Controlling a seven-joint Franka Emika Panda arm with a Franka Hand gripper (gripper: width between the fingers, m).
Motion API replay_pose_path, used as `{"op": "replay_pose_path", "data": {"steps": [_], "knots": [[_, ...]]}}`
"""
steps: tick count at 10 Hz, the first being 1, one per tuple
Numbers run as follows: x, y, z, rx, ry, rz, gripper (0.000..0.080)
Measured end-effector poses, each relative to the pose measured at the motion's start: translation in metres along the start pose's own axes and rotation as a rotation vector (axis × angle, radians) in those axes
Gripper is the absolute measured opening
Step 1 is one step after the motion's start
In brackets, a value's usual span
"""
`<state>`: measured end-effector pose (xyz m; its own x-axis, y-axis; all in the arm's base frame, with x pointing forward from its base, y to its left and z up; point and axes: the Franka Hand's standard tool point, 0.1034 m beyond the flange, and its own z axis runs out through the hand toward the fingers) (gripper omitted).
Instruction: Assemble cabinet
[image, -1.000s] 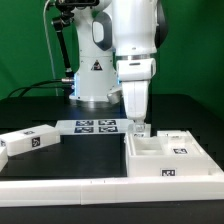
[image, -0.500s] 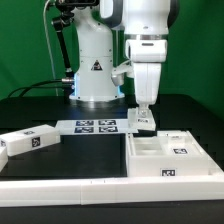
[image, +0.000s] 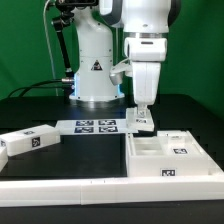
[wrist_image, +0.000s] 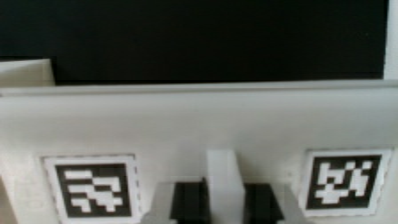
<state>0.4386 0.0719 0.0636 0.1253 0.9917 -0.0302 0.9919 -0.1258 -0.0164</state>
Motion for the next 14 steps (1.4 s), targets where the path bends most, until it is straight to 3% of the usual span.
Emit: {"op": "replay_pose_path", "data": {"steps": [3,10,14], "knots": [[0.0,0.002,0.005,0.007,0.002,0.003,0.007],[0.005,0.017,0.004,-0.006,0.011,0.008,0.007],[0.005,0.016,0.005,-0.005,0.011,0.008,0.007]]}}
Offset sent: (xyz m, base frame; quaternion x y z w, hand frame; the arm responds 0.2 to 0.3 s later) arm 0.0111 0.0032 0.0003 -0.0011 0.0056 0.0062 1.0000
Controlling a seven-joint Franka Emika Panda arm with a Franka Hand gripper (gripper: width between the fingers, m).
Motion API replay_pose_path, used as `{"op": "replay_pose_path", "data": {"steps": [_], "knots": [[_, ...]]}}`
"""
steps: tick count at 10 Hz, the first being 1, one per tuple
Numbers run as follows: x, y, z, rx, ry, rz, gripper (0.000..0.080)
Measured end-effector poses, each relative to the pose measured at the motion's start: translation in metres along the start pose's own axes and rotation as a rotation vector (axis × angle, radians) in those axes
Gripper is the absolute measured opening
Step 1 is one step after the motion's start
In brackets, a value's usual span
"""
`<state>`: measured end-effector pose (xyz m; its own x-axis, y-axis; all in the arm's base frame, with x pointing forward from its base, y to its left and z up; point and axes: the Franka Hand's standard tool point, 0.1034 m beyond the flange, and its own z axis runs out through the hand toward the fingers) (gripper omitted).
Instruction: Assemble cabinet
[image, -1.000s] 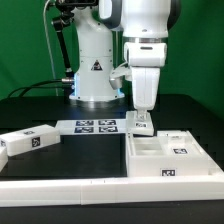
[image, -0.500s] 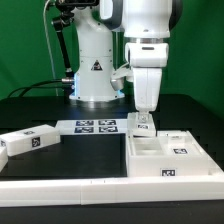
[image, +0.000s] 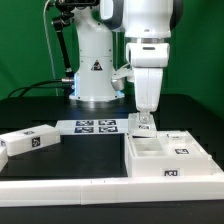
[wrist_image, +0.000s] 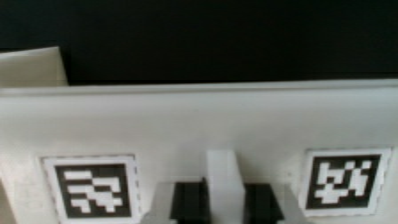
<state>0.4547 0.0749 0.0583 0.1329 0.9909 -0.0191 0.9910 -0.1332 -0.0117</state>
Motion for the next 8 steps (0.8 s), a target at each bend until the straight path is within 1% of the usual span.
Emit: {"op": "replay_pose_path", "data": {"steps": [2,8], "knots": [[-0.0013,0.006,-0.0001,-0.004,0.003,-0.01,0.007],[-0.004,0.0058,0.0008,0.006,-0.003,-0.016,0.007]]}}
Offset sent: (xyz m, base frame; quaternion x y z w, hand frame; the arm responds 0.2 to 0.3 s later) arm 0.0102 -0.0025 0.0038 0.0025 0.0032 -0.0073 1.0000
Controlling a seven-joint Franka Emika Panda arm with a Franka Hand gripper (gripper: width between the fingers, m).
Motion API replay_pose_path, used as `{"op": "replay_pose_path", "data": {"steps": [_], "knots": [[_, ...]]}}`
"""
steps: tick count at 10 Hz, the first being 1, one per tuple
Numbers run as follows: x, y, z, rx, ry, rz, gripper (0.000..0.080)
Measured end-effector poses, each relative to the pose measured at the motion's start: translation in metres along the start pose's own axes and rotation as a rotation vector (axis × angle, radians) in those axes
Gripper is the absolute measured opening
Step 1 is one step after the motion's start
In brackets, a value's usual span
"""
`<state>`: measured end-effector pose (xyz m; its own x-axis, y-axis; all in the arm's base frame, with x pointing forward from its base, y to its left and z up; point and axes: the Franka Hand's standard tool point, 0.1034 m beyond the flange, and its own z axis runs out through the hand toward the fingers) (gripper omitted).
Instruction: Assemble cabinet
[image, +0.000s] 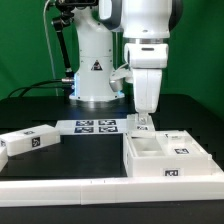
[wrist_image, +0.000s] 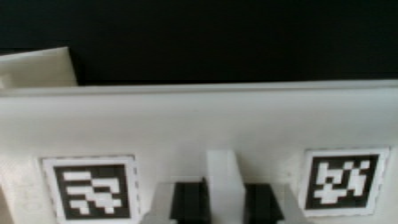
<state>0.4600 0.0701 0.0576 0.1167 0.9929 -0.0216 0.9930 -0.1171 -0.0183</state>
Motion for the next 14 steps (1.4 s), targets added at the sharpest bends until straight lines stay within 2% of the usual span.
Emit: {"op": "replay_pose_path", "data": {"steps": [9,14], "knots": [[-0.003,0.0,0.001,0.004,-0.001,-0.033,0.007],[-0.006,0.013,0.001,-0.008,0.006,-0.037,0.007]]}}
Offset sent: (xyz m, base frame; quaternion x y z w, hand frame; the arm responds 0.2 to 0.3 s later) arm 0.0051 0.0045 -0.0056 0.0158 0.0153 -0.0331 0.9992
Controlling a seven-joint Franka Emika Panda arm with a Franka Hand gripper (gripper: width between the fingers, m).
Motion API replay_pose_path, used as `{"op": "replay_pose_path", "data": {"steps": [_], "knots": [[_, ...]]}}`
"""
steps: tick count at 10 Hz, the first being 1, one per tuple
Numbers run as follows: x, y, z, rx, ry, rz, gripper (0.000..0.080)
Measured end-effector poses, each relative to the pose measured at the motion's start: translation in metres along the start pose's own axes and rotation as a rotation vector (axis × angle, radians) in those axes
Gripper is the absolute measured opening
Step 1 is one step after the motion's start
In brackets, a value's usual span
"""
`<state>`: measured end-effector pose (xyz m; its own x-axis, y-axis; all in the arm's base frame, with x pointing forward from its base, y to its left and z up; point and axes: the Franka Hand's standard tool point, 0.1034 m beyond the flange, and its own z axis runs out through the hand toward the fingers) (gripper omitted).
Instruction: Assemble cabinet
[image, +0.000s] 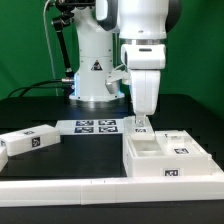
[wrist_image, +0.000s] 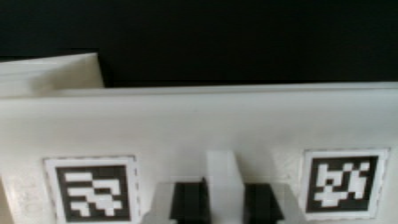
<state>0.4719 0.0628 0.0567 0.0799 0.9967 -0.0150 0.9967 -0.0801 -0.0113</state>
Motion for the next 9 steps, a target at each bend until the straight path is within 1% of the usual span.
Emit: {"op": "replay_pose_path", "data": {"steps": [3,9], "knots": [[0.002,0.013,0.001,-0.012,0.007,-0.009,0.007],[0.006,0.056,-0.001,-0.045,0.022,0.003,0.007]]}}
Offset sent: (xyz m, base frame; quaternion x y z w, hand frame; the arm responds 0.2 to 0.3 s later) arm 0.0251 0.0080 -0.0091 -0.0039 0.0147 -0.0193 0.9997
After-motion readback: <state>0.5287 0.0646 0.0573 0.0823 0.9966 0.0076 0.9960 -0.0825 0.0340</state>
